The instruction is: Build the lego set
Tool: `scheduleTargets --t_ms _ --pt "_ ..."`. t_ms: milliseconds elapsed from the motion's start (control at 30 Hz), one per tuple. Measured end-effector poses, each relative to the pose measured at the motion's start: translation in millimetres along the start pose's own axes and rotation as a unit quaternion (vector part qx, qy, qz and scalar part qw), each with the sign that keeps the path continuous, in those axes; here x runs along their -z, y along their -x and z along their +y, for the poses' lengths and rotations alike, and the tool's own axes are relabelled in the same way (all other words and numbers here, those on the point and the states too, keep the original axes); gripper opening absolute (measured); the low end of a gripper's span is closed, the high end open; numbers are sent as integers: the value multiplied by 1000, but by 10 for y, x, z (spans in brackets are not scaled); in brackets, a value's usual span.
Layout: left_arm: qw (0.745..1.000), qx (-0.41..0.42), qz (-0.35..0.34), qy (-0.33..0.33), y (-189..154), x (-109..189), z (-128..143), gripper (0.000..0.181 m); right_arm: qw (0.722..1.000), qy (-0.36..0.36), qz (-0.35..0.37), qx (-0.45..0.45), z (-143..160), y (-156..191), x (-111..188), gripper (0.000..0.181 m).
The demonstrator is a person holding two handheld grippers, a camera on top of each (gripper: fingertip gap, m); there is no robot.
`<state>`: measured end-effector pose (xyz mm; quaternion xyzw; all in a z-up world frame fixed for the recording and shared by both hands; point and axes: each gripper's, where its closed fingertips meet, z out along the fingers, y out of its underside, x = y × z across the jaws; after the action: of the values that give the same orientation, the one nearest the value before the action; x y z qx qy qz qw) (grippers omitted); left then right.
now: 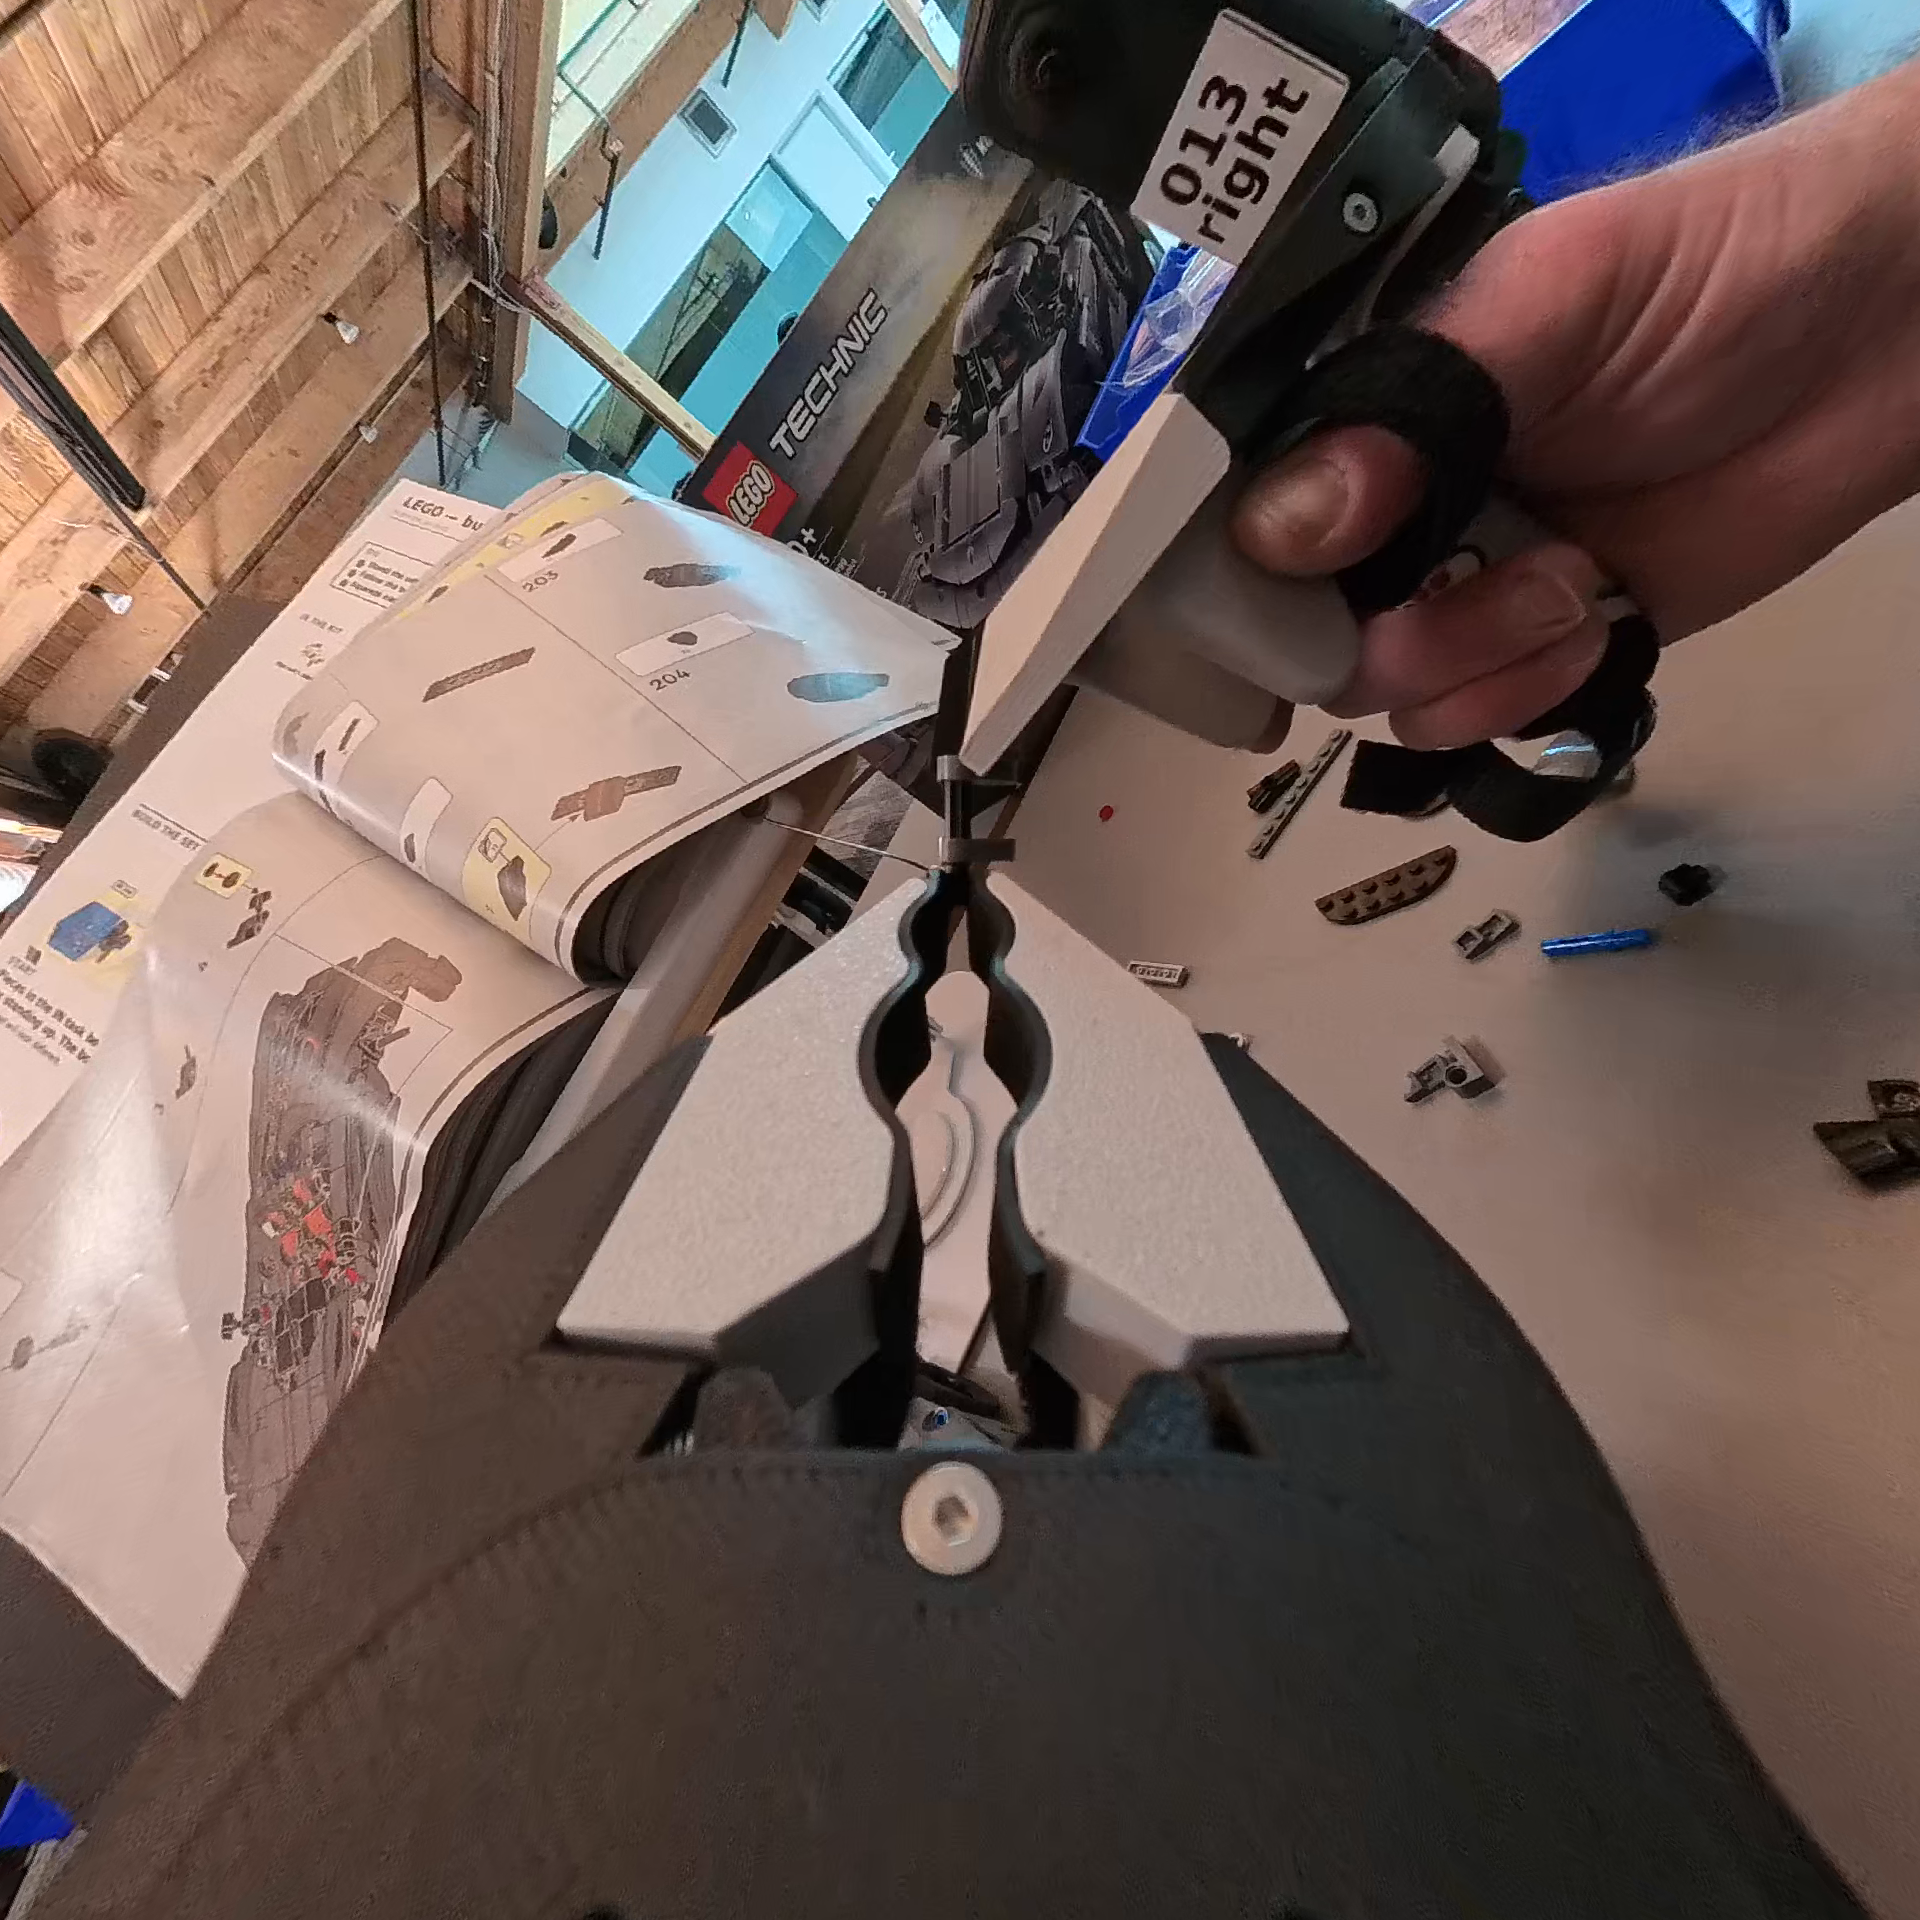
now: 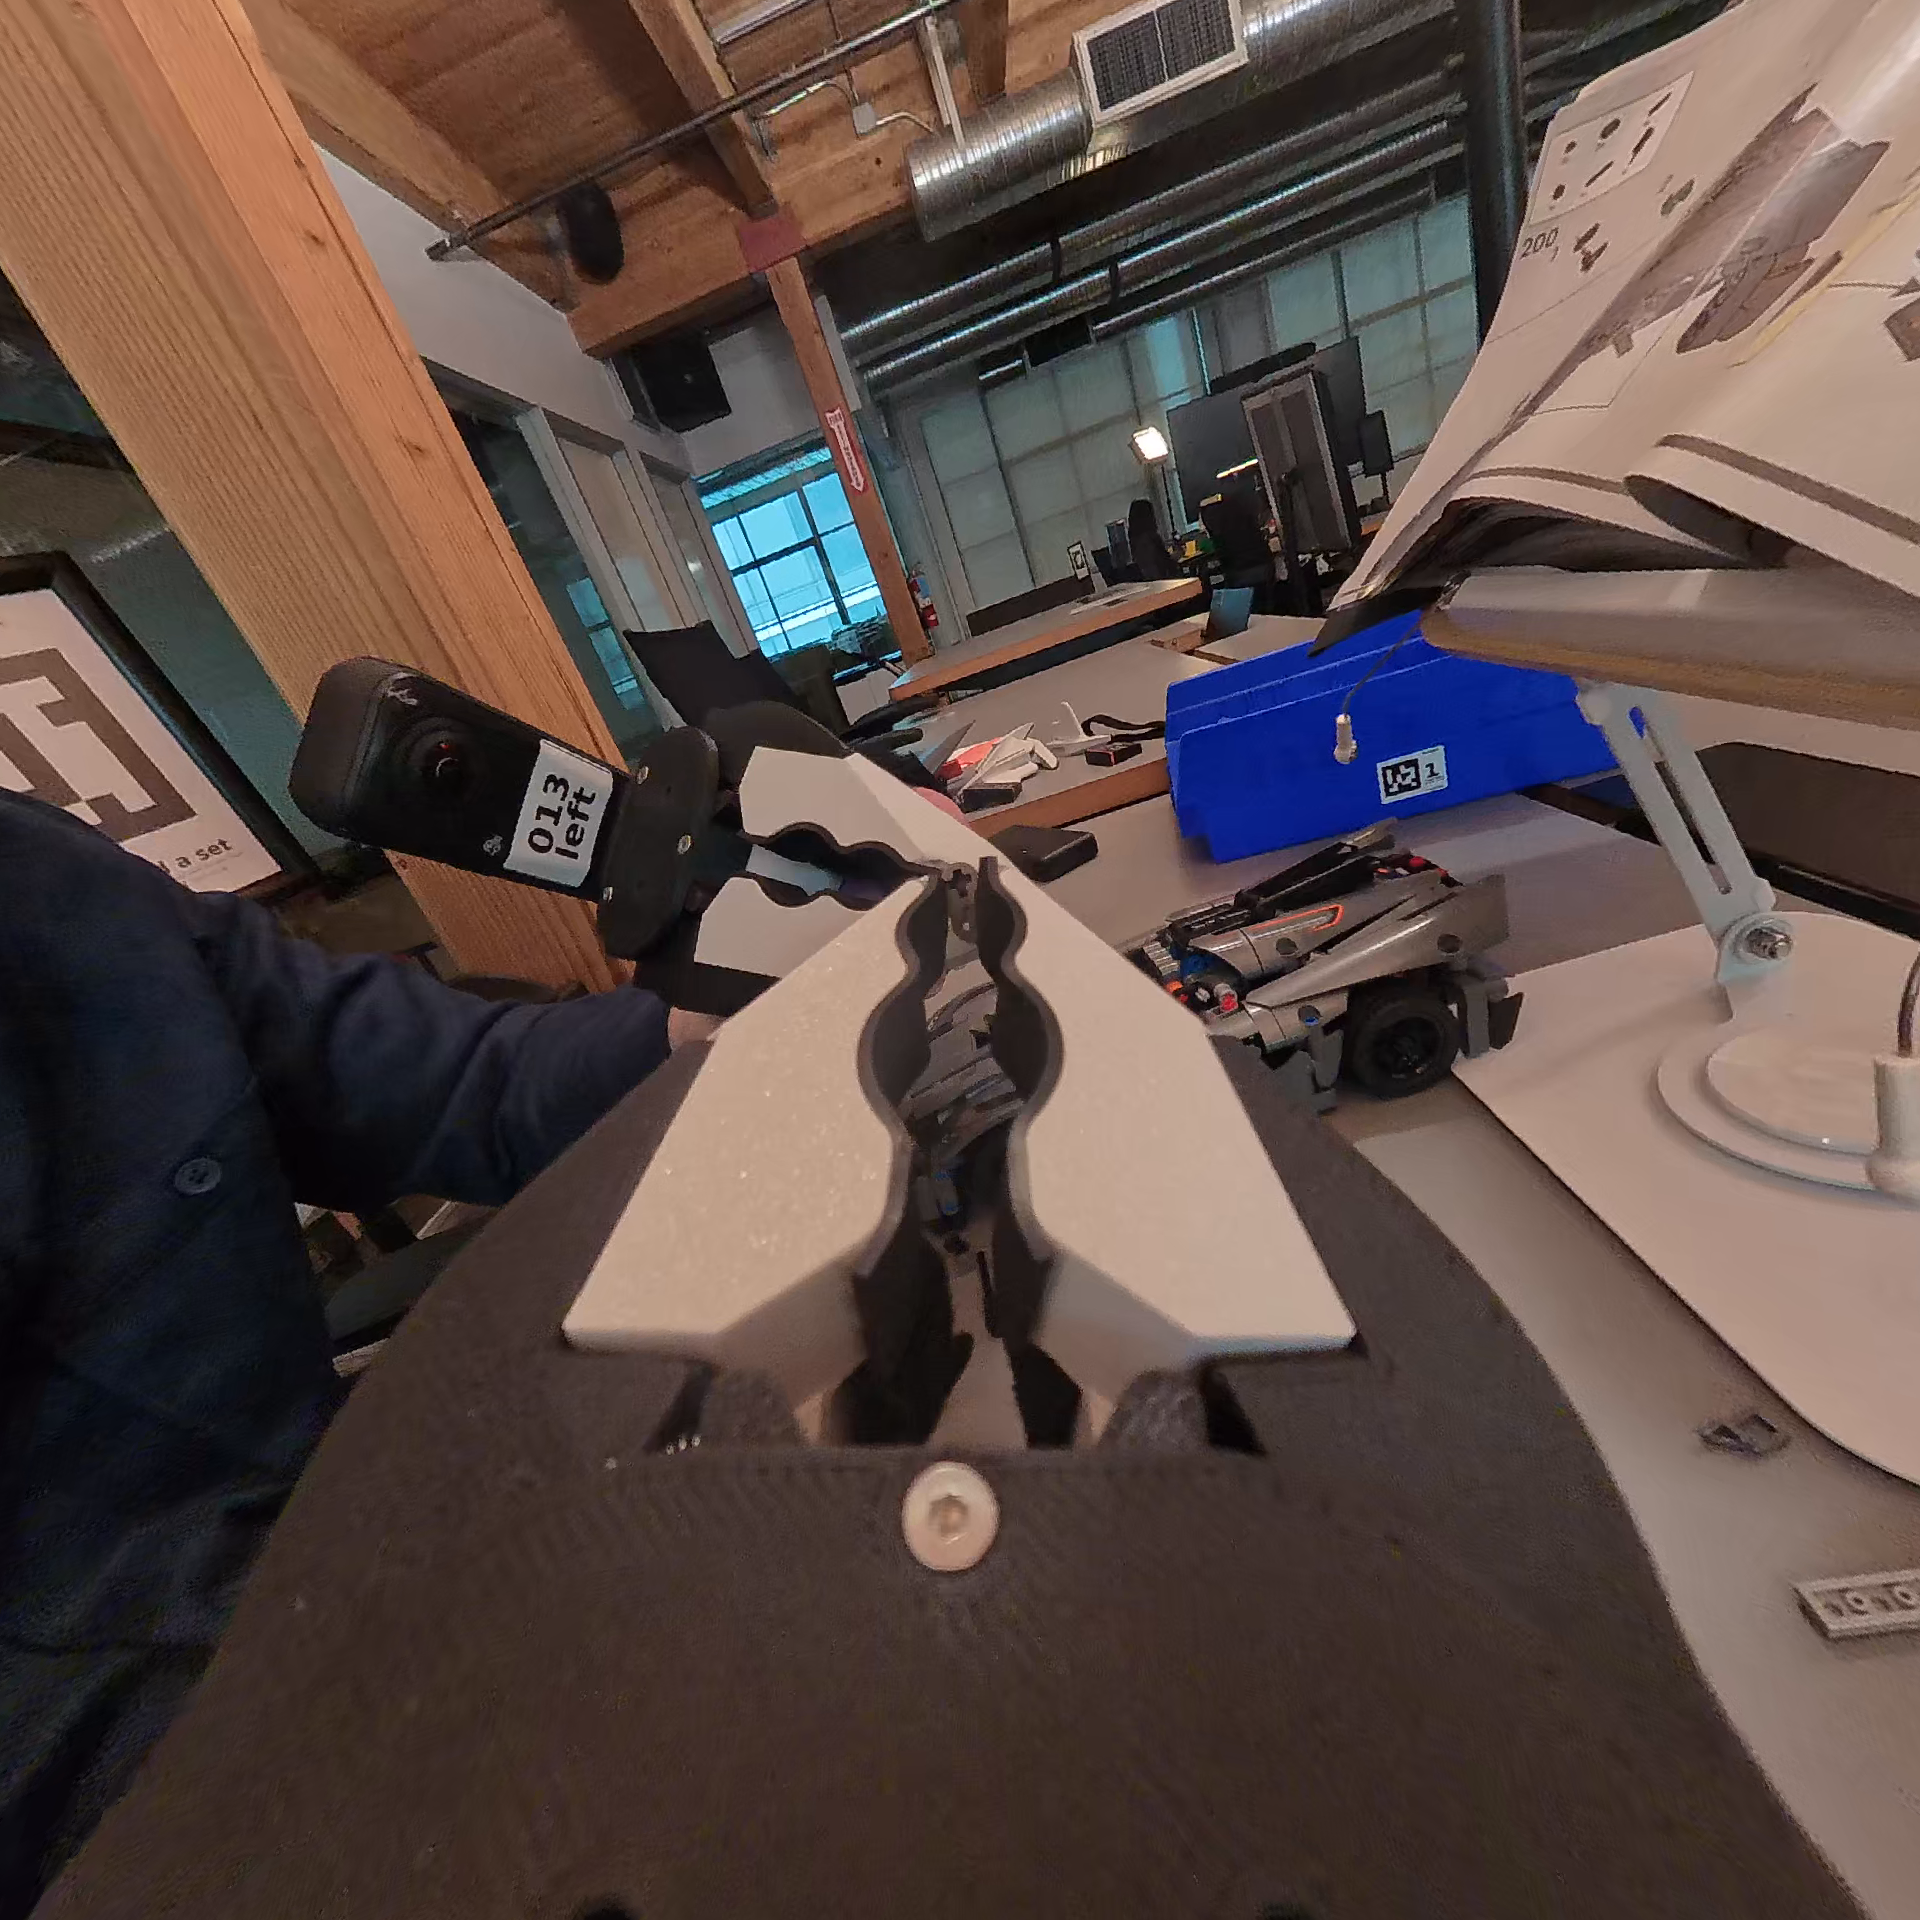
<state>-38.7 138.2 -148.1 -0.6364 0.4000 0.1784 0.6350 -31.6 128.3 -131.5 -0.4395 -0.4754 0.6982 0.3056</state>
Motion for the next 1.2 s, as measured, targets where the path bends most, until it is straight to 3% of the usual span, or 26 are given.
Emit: scheduleTargets --t_ms 433,733,1200 --pt "1000 7 -4 7 14 -3 16 0 999 2 28 45 -12 13 -40 4" --pt "997 -61 -29 39 22 -7 83 0 996 41 60 53 62 -51 -35 3" --pt "997 -61 -38 41 42 -7 73 0 995 43 70 59 46 -36 -52 3"
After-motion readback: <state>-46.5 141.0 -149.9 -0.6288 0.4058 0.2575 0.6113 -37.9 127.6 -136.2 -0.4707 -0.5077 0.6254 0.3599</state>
